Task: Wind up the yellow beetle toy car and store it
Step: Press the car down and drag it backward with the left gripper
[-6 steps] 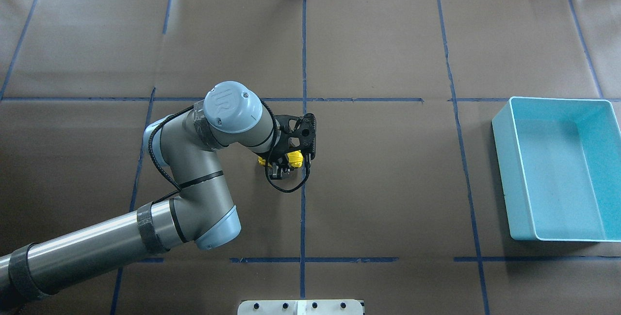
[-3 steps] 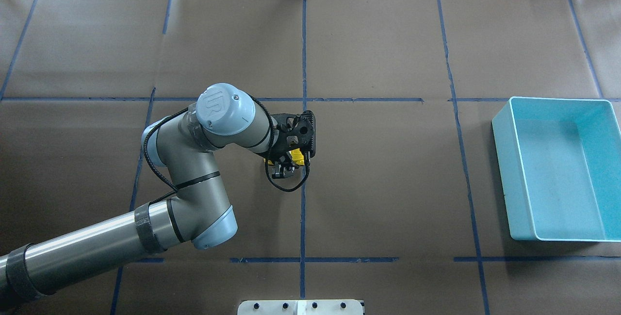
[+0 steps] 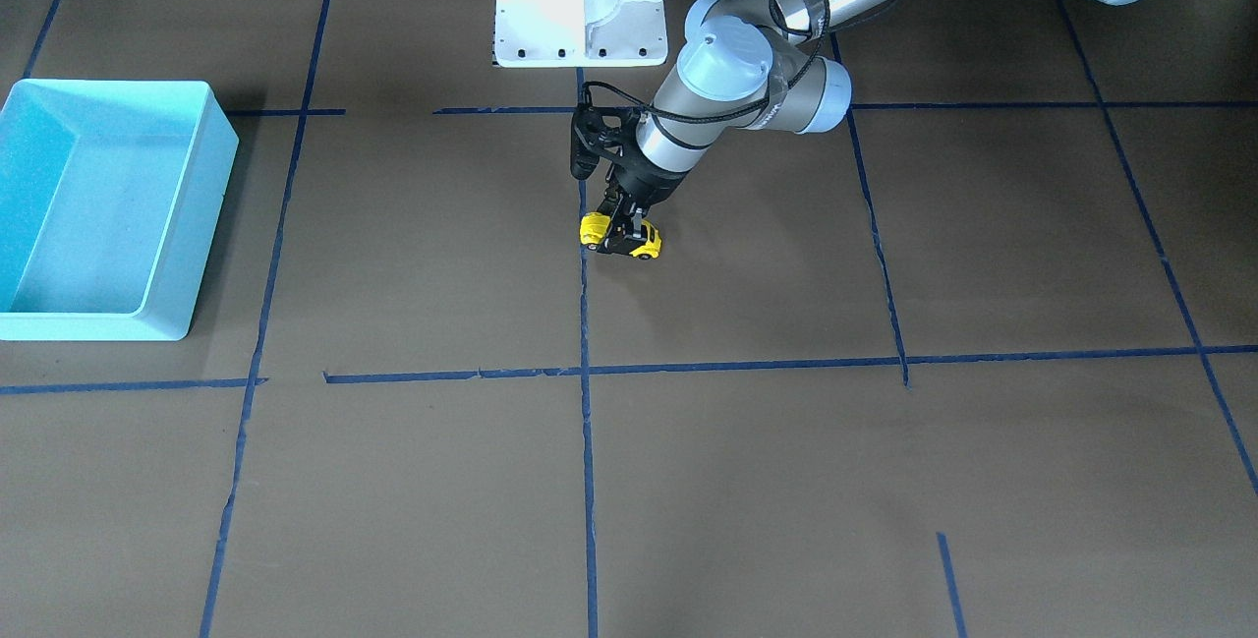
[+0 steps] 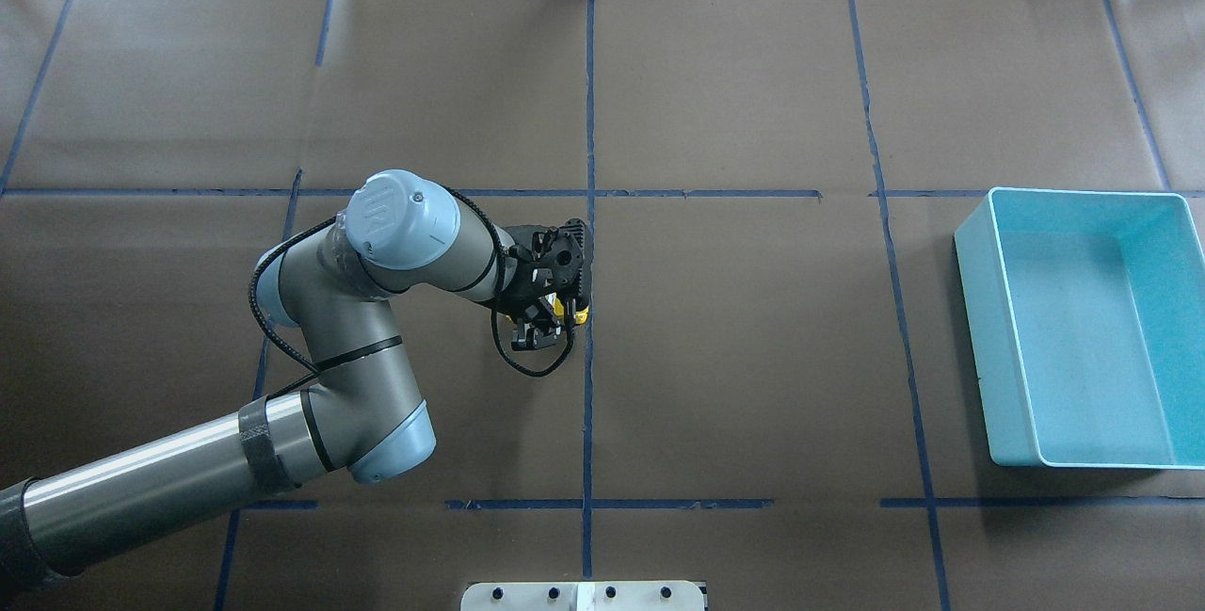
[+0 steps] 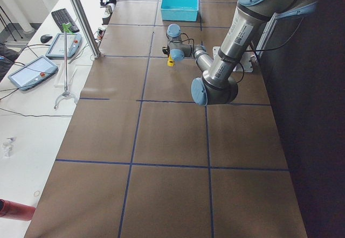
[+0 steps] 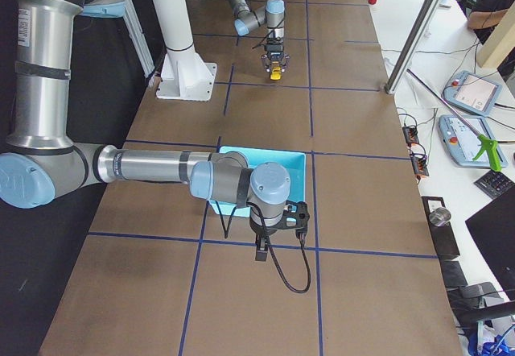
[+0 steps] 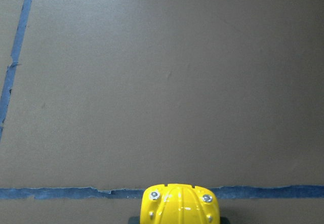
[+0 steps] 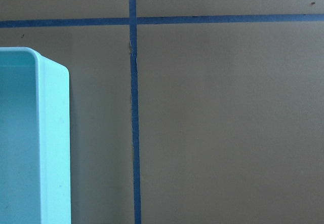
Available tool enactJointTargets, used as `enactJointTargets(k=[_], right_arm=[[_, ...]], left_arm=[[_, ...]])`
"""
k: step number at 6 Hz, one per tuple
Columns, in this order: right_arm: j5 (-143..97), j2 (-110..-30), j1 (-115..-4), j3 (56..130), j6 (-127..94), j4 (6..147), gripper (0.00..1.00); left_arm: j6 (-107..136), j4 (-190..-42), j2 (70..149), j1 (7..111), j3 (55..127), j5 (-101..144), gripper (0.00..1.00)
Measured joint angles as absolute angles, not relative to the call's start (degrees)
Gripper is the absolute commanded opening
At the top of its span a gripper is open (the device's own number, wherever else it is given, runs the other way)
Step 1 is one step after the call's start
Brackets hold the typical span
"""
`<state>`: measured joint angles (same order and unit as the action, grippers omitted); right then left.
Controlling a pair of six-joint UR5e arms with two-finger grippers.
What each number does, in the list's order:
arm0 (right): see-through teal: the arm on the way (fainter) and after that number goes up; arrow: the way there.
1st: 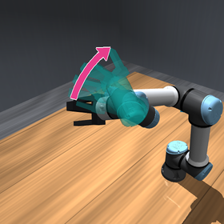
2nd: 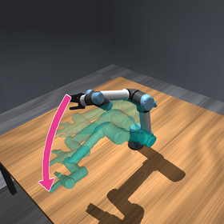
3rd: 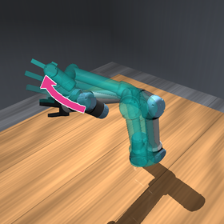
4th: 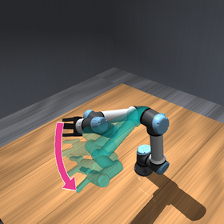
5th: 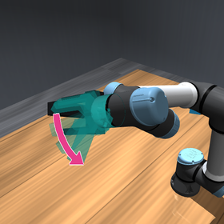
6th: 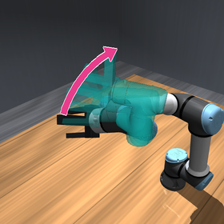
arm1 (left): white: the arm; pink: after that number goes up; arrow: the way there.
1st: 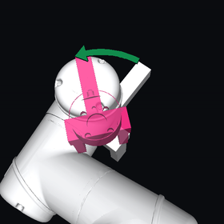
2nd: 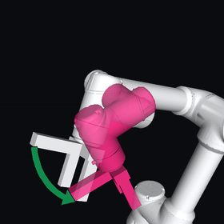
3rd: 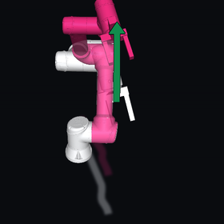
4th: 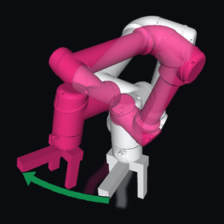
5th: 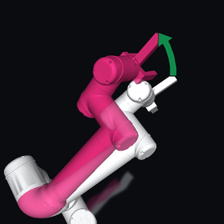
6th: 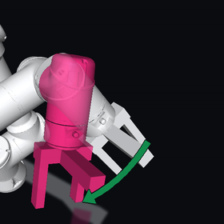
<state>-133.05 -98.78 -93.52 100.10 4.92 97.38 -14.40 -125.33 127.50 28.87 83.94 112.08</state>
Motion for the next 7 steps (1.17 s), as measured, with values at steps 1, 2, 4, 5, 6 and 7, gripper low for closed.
enactJointTargets(k=[1, 2, 4, 5, 6, 7], right_arm=[[-133.06, -98.83, -93.52, 100.09, 4.92, 97.38, 1.00], [-133.06, -98.90, -93.52, 100.05, 4.92, 97.38, 1.00], [-133.07, -98.90, -93.52, 100.08, 4.92, 97.38, 1.00], [-133.07, -98.88, -93.52, 100.10, 4.92, 97.38, 1.00], [-133.07, -98.88, -93.52, 100.10, 4.92, 97.38, 1.00], [-133.07, -98.88, -93.48, 100.11, 4.92, 97.36, 1.00]], left_arm=[[-14.41, -126.56, 126.72, 28.90, 83.94, 112.25, 0.01], [-14.44, -127.65, 125.95, 28.95, 83.95, 112.33, 0.01], [-14.52, -129.99, 123.69, 29.17, 84.02, 113.32, 0.01], [-14.62, -131.12, 122.65, 29.50, 84.02, 113.86, 0.01], [-14.77, -132.72, 121.23, 30.69, 84.00, 115.43, 0.02], [-14.92, -135.11, 119.13, 32.50, 83.93, 118.01, 0.02]])
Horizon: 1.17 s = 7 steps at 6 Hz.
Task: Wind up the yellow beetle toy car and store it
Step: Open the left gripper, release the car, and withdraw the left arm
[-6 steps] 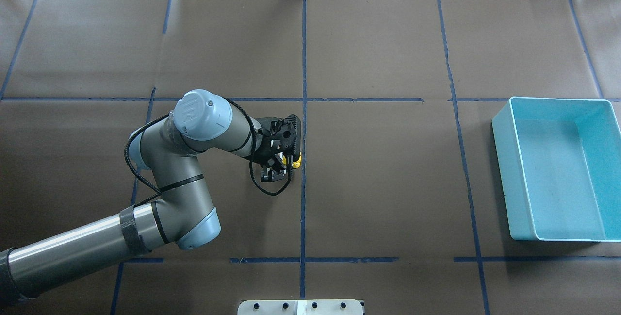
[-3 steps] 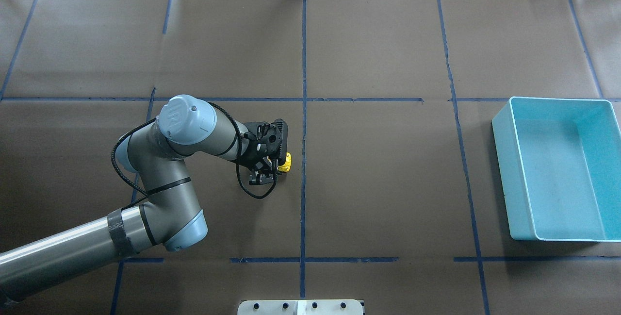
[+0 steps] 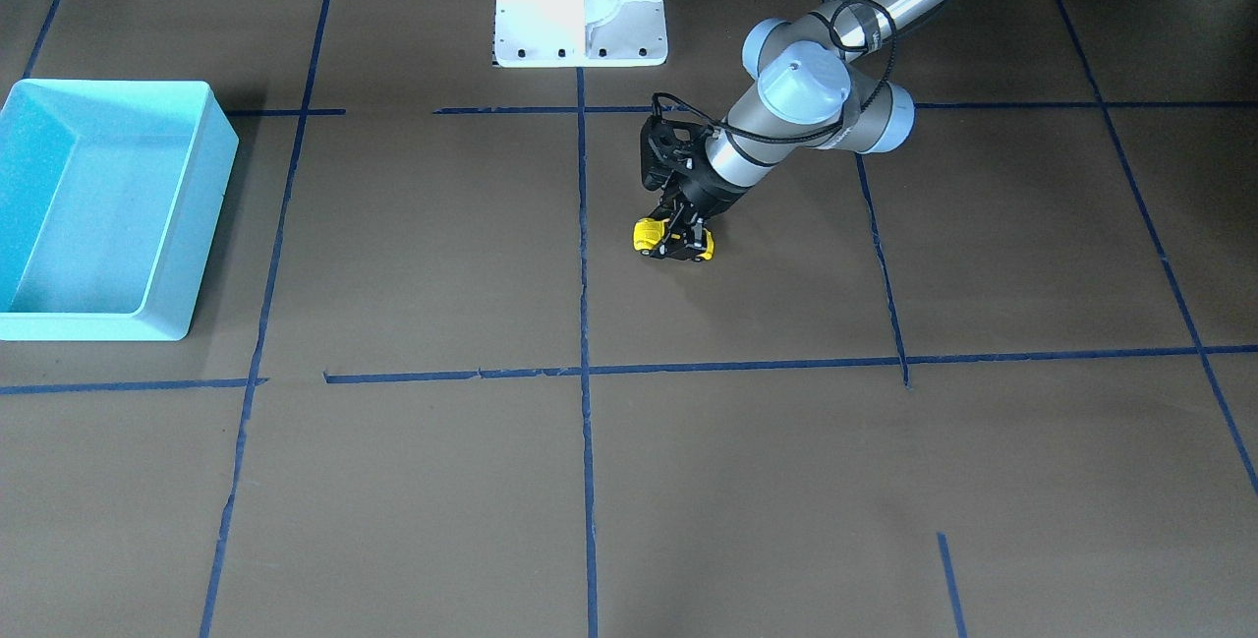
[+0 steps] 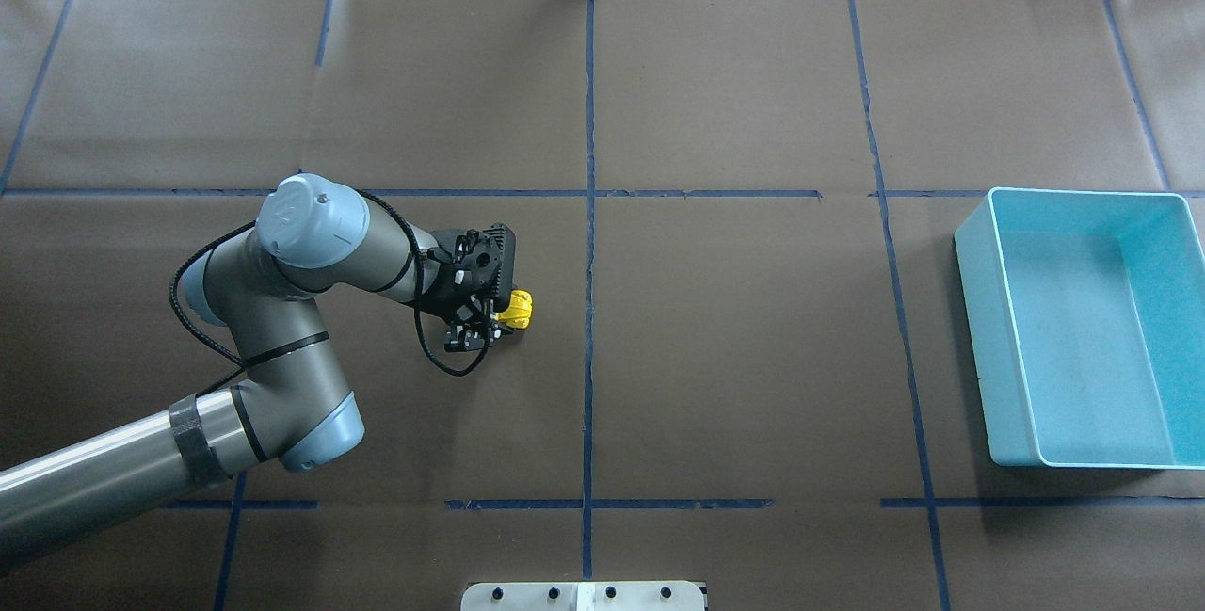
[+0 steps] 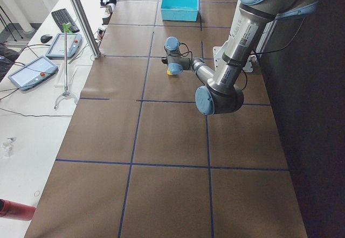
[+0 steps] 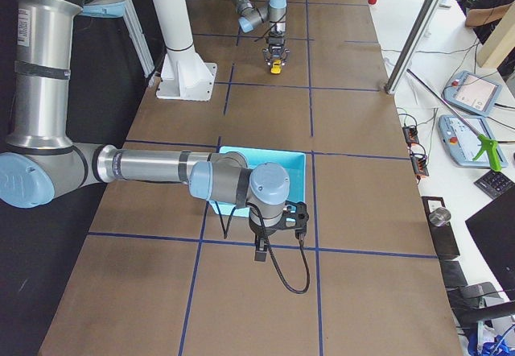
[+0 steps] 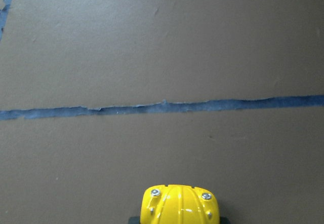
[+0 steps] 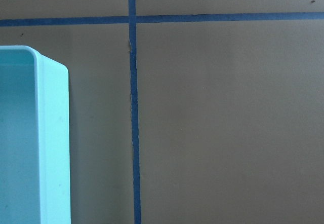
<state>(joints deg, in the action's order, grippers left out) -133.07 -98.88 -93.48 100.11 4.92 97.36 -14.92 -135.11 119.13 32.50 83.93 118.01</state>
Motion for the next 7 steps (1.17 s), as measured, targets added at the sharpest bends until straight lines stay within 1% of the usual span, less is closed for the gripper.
enactJointTargets(k=[1, 2, 3, 5, 7], right_arm=[[-133.07, -98.85, -93.45, 100.11, 4.92, 97.34, 1.00], [-133.09, -98.81, -93.44, 100.11, 4.92, 97.34, 1.00], [-133.13, -98.80, -93.43, 100.11, 4.92, 97.31, 1.00], [-133.15, -98.79, -93.43, 100.11, 4.92, 97.30, 1.00], [-133.15, -98.79, -93.43, 100.11, 4.92, 97.29, 1.00]], left_arm=[[-14.99, -138.15, 116.53, 34.07, 83.89, 120.25, 0.02], [-15.02, -141.72, 113.49, 34.98, 83.83, 121.56, 0.07], [-15.00, -145.54, 110.33, 35.58, 83.84, 122.57, 0.98], [-14.63, -149.82, 106.11, 38.97, 84.00, 126.24, 1.00], [-14.33, -150.42, 104.41, 41.80, 84.10, 128.47, 1.00]])
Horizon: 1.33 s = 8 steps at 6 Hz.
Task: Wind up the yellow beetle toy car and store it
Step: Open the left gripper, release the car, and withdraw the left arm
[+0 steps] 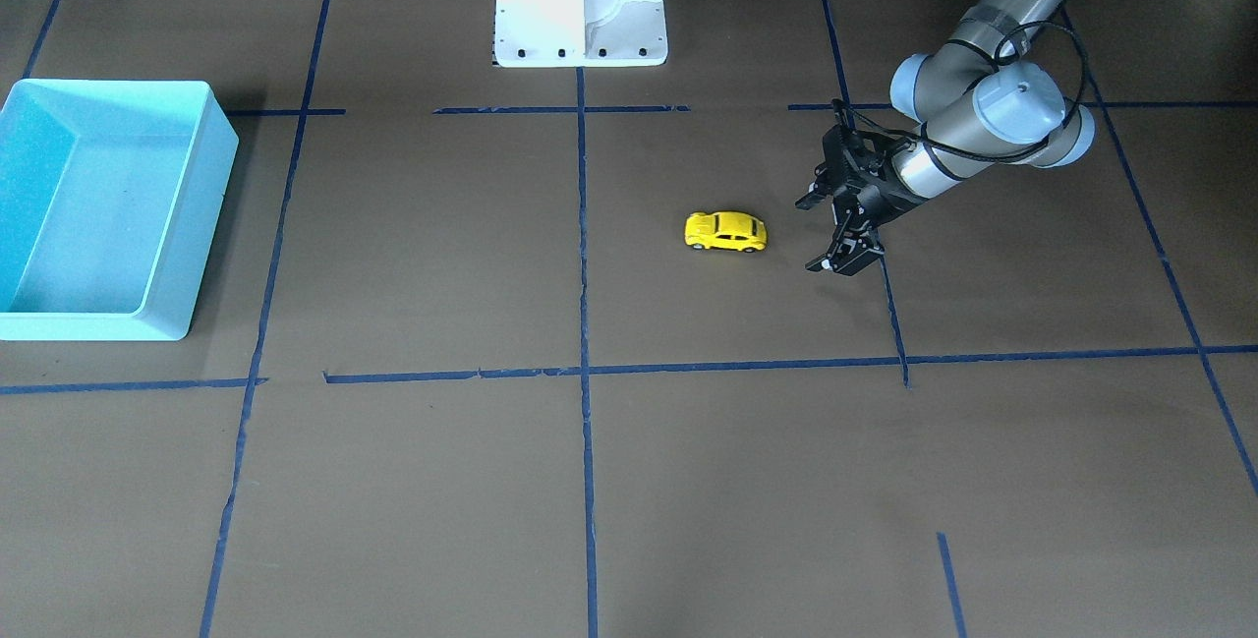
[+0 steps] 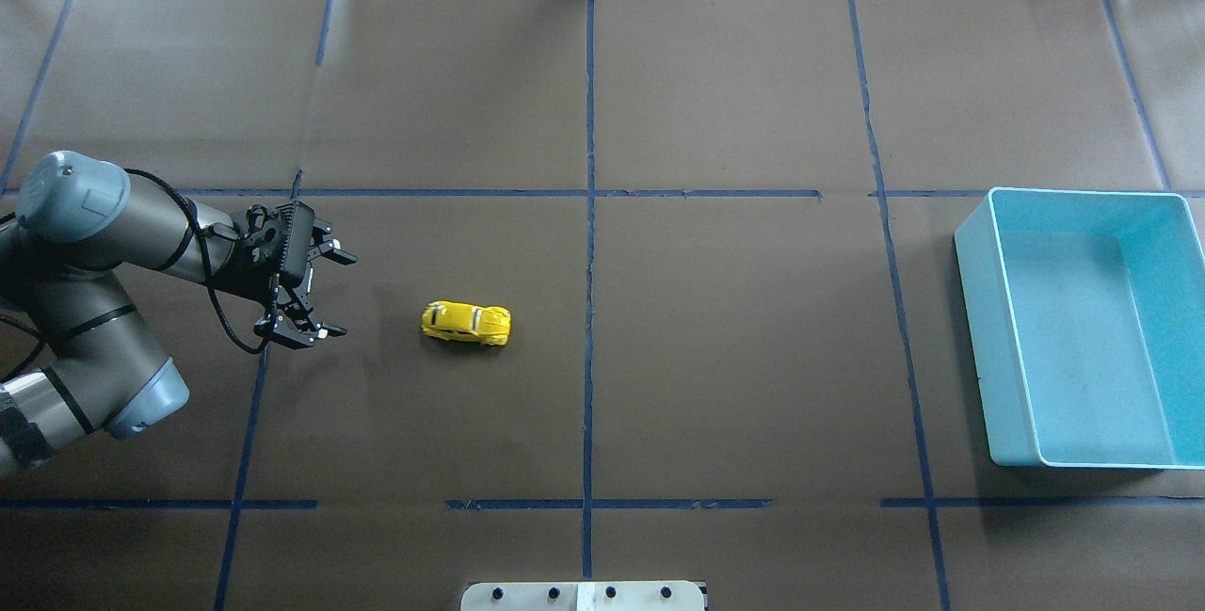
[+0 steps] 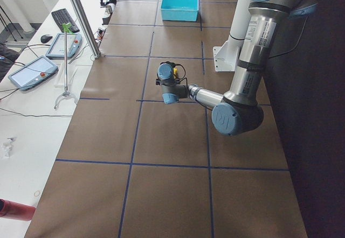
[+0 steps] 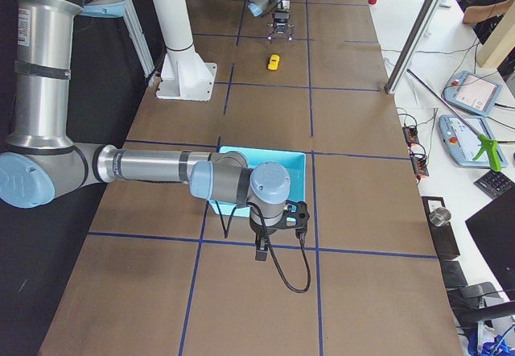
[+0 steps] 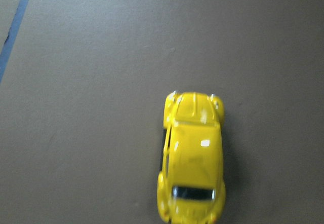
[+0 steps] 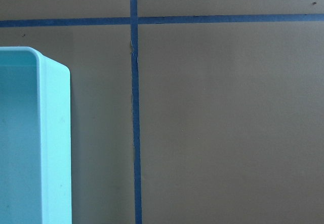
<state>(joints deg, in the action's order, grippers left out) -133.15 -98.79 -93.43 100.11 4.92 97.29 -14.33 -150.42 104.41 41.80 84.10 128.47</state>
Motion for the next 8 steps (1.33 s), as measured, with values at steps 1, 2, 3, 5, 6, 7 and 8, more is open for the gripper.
enactJointTargets(k=[1, 2, 3, 5, 6, 7, 8], right_arm=[[-133.15, -98.76, -93.43, 100.13, 4.92, 97.29, 1.00], [-133.16, -98.73, -93.43, 100.17, 4.92, 97.29, 1.00], [-133.16, -98.71, -93.43, 100.22, 4.92, 97.30, 1.00], [-133.21, -98.70, -93.43, 100.33, 4.92, 97.30, 1.00], [-133.41, -98.70, -93.39, 100.39, 4.92, 97.30, 1.00], [-133.62, -98.67, -93.36, 100.43, 4.92, 97.29, 1.00], [-133.95, -98.64, -93.31, 100.67, 4.92, 97.30, 1.00]], left_arm=[[-13.55, -150.38, 104.22, 42.54, 84.11, 128.70, 1.00], [-10.80, -149.77, 104.24, 44.04, 84.11, 130.49, 1.00], [-7.75, -147.32, 104.43, 46.58, 84.35, 134.42, 1.00], [-5.66, -131.51, 104.84, 53.84, 89.86, 142.05, 1.00], [-5.56, -120.88, 104.74, 56.09, 95.04, 143.03, 1.00], [-5.73, -109.40, 104.62, 57.60, 100.41, 143.24, 1.00], [-5.98, -99.53, 104.25, 59.26, 104.19, 143.21, 1.00]])
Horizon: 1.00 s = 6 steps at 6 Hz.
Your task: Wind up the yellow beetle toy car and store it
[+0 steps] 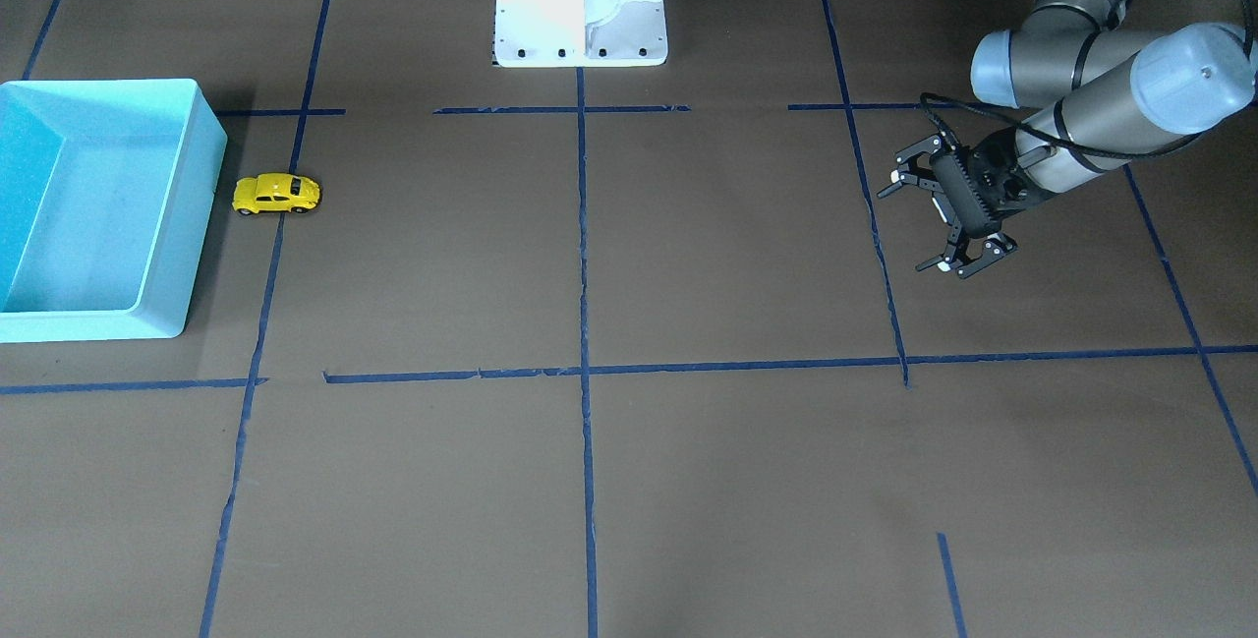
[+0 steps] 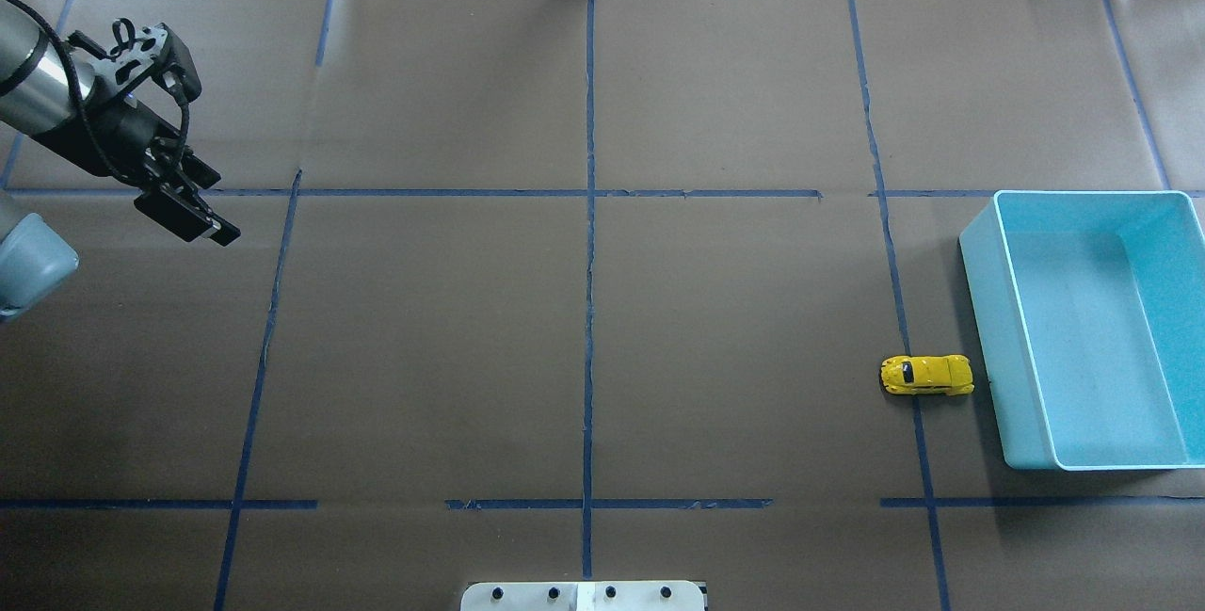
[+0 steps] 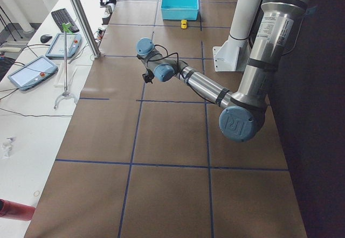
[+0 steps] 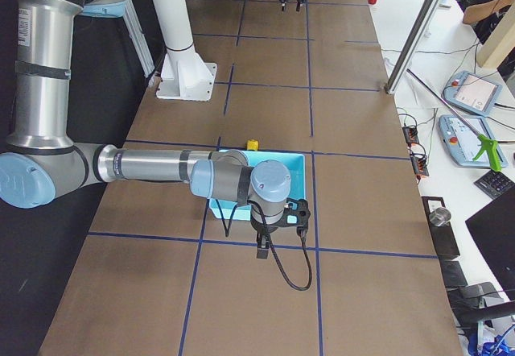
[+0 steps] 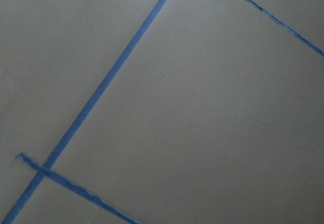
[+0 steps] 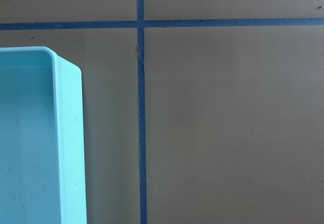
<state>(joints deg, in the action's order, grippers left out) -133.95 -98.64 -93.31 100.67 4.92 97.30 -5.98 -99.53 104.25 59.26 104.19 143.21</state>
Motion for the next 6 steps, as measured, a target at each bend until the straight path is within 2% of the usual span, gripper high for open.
enactJointTargets(k=[3, 6], right_arm=[[-134.45, -98.67, -92.23, 101.80, 5.67, 97.27, 1.00], [-134.30, -98.91, -87.71, 110.72, 8.92, 97.29, 1.00]], left_arm=[[-5.46, -82.41, 101.34, 69.49, 105.27, 137.34, 1.00], [-0.73, -80.43, 97.97, 76.70, 100.36, 131.96, 1.00]])
